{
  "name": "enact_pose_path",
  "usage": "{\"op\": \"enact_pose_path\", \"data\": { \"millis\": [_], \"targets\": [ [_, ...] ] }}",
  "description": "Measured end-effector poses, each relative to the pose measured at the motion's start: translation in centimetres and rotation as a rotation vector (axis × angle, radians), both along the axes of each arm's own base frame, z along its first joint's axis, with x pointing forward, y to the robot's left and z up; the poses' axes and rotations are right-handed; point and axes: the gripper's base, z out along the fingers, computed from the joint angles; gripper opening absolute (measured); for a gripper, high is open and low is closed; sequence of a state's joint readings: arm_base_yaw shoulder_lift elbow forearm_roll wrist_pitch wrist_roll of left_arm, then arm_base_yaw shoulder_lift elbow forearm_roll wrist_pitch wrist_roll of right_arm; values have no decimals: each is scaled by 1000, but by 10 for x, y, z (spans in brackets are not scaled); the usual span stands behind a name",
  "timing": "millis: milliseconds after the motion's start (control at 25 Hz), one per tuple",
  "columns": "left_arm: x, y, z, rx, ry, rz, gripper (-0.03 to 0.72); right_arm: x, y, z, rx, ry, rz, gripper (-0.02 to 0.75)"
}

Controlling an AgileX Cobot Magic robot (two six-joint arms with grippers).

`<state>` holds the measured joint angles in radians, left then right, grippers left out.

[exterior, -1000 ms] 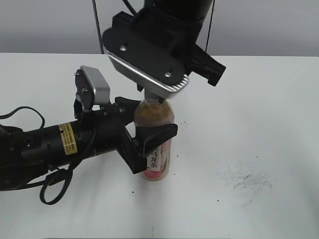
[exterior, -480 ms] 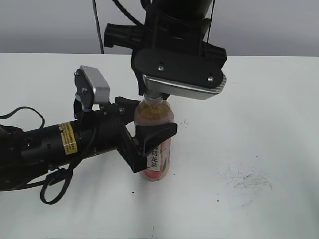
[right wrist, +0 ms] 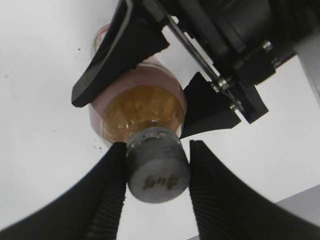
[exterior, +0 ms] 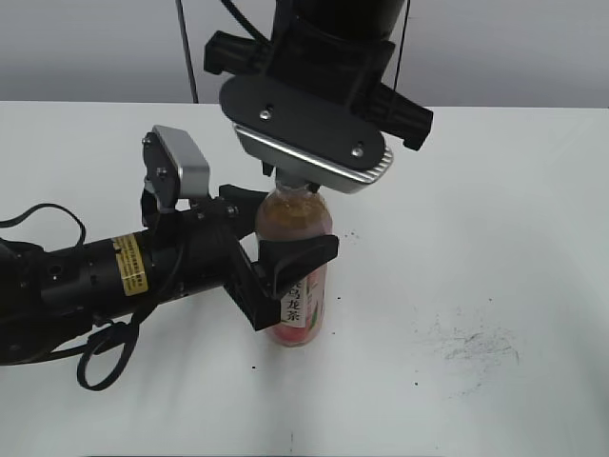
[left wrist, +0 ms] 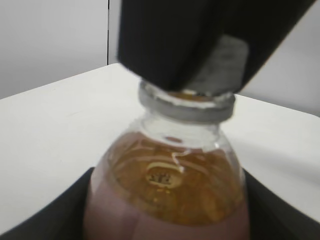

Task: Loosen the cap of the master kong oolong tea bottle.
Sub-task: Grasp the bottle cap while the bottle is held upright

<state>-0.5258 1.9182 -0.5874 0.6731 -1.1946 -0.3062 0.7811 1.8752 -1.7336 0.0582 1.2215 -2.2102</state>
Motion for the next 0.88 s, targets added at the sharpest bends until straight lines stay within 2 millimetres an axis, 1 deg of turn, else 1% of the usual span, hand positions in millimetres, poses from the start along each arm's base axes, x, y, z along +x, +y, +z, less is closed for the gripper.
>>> {"op": "enact_pose_path", "data": {
  "millis": [120, 240, 320, 360, 480, 600, 720, 880],
  "targets": [
    [0, 0, 0, 0, 1, -1, 449, 2, -2, 0, 4, 11, -137, 365],
    [0, 0, 0, 0, 1, -1, 449, 4, -4, 0, 18, 28, -293, 503],
    [0, 0, 0, 0, 1, -1, 449, 4, -4, 0, 44, 59, -424, 567],
    [0, 0, 0, 0, 1, -1, 449, 4, -4, 0, 57, 74, -489, 580],
    [0, 0, 0, 0, 1, -1, 449, 3, -3, 0, 118, 151, -775, 583],
    [0, 0, 0, 0, 1, -1, 449, 3, -2, 0, 195, 252, -1144, 584],
    [0, 0, 0, 0, 1, -1, 449, 3, -2, 0, 260, 337, -1473, 584],
    [0, 0, 0, 0, 1, -1, 449, 0, 0, 0, 316, 463, -1784, 585]
  ]
}}
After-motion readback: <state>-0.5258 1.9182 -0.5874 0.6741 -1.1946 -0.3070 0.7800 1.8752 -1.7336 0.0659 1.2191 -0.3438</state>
